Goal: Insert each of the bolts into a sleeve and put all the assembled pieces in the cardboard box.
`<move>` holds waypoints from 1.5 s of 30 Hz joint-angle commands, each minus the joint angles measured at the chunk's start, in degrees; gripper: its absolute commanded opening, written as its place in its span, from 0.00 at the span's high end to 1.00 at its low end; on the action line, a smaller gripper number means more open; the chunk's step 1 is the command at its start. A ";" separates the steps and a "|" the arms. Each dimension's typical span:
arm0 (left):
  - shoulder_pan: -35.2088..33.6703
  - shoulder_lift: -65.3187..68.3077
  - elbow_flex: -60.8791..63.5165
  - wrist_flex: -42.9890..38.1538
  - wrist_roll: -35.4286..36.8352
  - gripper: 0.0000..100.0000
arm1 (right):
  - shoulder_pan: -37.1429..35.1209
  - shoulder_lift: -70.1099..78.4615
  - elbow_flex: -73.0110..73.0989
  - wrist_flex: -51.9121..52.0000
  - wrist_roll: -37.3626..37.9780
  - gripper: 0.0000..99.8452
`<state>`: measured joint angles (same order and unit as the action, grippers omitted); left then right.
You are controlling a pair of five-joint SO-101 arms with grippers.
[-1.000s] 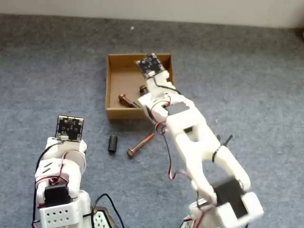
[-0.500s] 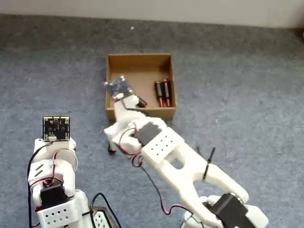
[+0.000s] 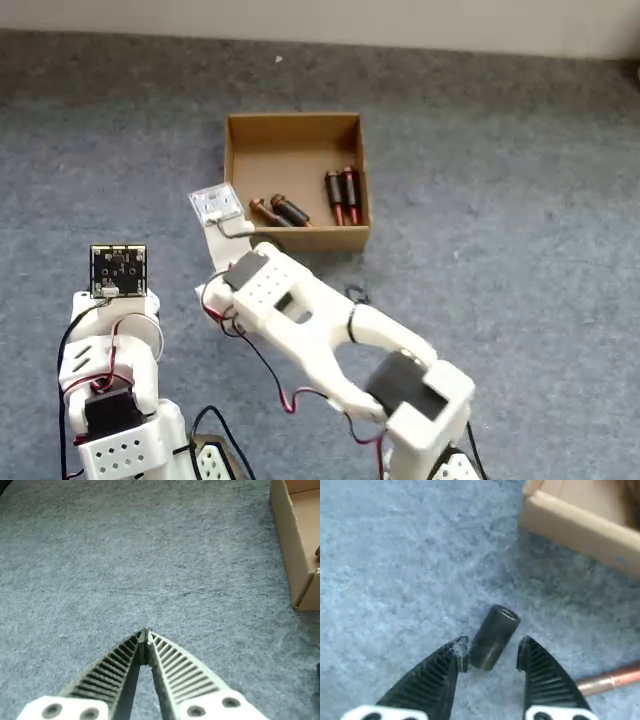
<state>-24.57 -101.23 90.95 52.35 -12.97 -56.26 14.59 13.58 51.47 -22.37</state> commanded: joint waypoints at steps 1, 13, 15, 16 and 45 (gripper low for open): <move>-0.75 -0.48 -0.40 -1.32 0.00 0.98 | -0.57 1.98 -3.65 1.36 -0.70 0.86; -0.75 -0.48 -0.31 -1.32 0.00 0.98 | 2.24 -9.19 -3.30 9.89 4.84 1.00; -0.75 -0.48 -0.31 -1.32 0.00 0.98 | 4.35 -15.69 -3.21 10.95 6.07 1.00; -0.75 -0.48 -0.31 -1.32 0.00 0.98 | 5.58 -19.03 -2.95 11.38 6.77 1.00; 24.48 0.22 -8.13 11.52 -4.13 0.84 | 46.55 -64.66 51.21 -11.74 13.71 1.00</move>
<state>-7.52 -101.23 88.75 58.51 -14.64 -13.01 -47.47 63.08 45.05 -9.19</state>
